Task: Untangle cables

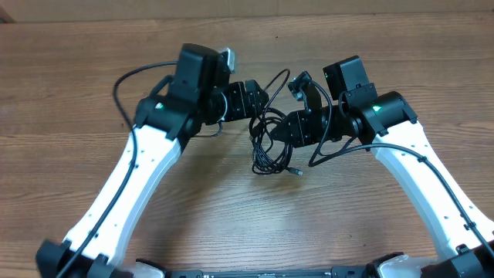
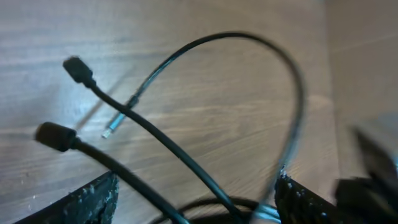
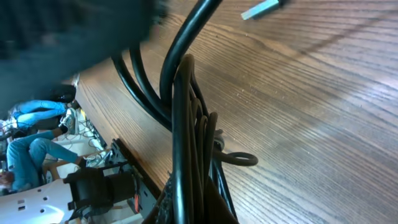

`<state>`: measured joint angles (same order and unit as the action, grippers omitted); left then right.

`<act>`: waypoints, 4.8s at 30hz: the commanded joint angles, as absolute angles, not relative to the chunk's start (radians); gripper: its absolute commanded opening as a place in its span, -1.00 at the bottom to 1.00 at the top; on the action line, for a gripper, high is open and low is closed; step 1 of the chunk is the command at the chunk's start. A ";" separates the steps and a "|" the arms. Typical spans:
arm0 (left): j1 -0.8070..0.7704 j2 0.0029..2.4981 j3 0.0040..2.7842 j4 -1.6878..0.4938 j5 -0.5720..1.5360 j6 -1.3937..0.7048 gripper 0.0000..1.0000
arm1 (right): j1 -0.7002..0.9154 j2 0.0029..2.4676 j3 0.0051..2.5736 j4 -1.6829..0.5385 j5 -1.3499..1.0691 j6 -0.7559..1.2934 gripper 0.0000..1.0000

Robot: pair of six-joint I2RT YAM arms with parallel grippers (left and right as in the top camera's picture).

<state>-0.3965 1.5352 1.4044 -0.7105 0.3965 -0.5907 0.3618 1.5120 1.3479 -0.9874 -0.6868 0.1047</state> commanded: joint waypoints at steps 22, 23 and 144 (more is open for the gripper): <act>-0.361 1.569 1.418 -0.711 0.600 -0.388 0.70 | 0.364 1.508 1.348 -0.982 -0.709 0.139 -0.92; -0.364 1.569 1.417 -0.713 0.597 -0.389 0.60 | 0.364 1.508 1.348 -0.982 -0.709 0.139 -0.92; -0.439 1.648 1.409 -0.751 0.693 -0.590 -0.92 | 0.200 1.481 1.350 -1.039 -0.234 0.958 1.00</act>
